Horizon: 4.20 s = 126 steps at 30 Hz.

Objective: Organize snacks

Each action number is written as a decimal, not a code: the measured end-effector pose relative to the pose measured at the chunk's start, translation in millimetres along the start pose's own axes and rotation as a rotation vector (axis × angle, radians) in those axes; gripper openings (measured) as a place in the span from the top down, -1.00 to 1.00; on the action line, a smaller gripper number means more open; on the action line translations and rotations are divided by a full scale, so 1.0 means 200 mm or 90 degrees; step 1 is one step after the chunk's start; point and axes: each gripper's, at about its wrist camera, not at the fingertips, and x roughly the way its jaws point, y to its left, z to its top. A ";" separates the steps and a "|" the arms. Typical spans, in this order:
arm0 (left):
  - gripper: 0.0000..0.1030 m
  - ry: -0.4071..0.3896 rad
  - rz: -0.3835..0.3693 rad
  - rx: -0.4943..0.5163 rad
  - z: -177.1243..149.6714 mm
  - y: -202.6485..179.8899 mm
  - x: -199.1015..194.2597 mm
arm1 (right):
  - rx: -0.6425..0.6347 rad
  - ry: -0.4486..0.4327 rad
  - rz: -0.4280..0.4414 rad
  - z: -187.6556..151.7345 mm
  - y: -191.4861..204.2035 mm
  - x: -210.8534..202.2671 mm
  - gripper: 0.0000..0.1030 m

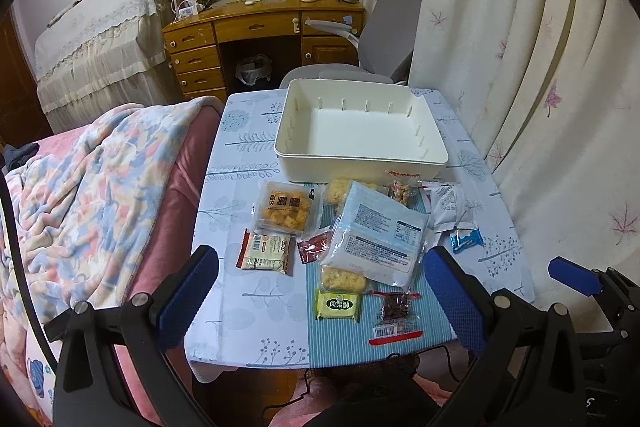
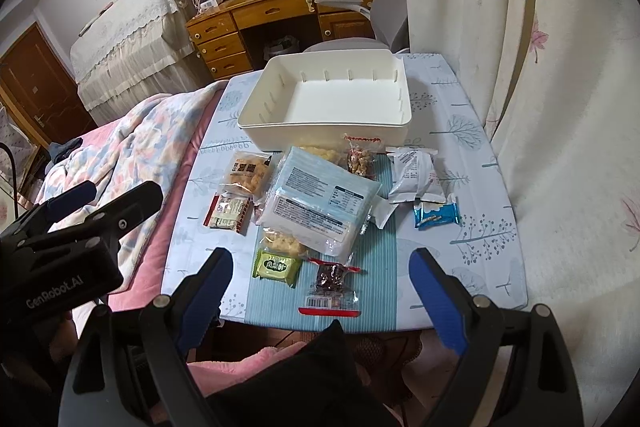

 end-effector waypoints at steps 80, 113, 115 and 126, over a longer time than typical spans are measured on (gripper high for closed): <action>-0.98 0.282 -0.367 0.040 0.13 0.18 1.23 | 0.159 0.007 -0.131 -0.45 0.03 0.87 -0.71; 0.43 0.363 -0.437 -0.005 0.04 -0.02 1.55 | 0.181 0.050 -0.140 -0.47 0.00 1.12 -0.21; 0.50 0.356 -0.441 0.002 0.04 -0.02 1.51 | 0.198 0.051 -0.136 -0.48 -0.02 1.12 -0.15; 0.62 0.271 -0.474 0.014 0.16 0.09 1.15 | 0.210 0.058 -0.129 -0.44 0.01 1.05 -0.10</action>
